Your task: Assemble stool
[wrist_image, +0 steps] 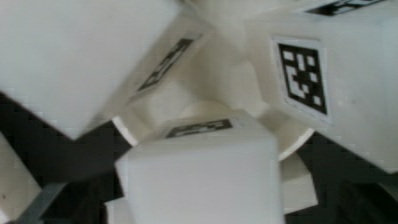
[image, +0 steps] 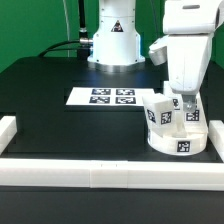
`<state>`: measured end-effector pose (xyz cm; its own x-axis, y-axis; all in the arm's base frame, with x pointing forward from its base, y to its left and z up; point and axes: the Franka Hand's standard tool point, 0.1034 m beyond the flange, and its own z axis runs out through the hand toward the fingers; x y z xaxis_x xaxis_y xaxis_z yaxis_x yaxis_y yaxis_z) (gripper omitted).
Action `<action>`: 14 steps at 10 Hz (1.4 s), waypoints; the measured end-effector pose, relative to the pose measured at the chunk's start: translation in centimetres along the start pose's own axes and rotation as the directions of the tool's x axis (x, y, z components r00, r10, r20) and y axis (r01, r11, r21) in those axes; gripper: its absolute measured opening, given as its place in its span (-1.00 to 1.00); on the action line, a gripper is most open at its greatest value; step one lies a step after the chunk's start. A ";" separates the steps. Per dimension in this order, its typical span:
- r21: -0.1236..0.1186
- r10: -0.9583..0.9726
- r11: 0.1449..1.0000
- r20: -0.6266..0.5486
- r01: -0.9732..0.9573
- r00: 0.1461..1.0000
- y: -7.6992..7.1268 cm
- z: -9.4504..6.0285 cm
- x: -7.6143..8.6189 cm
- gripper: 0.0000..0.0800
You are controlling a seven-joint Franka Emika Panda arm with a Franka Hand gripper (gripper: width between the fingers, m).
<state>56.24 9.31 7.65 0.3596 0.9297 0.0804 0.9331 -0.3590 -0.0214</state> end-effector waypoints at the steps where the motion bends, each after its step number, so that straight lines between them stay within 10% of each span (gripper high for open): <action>1: 0.000 0.001 1.000 0.000 -0.001 1.000 0.0 0.0 0.0 0.34; 3: 0.000 0.016 1.000 0.000 -0.016 1.000 0.0 0.0 -0.1 -0.16; 9: 0.017 0.327 0.945 0.009 -0.327 0.945 0.1 0.1 0.0 -0.16; 14: 0.021 0.703 0.711 0.011 -0.703 0.711 0.1 0.1 0.1 -0.15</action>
Offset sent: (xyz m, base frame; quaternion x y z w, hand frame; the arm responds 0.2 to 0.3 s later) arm 0.0000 0.0000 0.0000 0.0000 0.0000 0.0650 0.9979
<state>56.40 9.37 7.58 0.9117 0.4097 0.0315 0.4108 -0.9070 -0.0923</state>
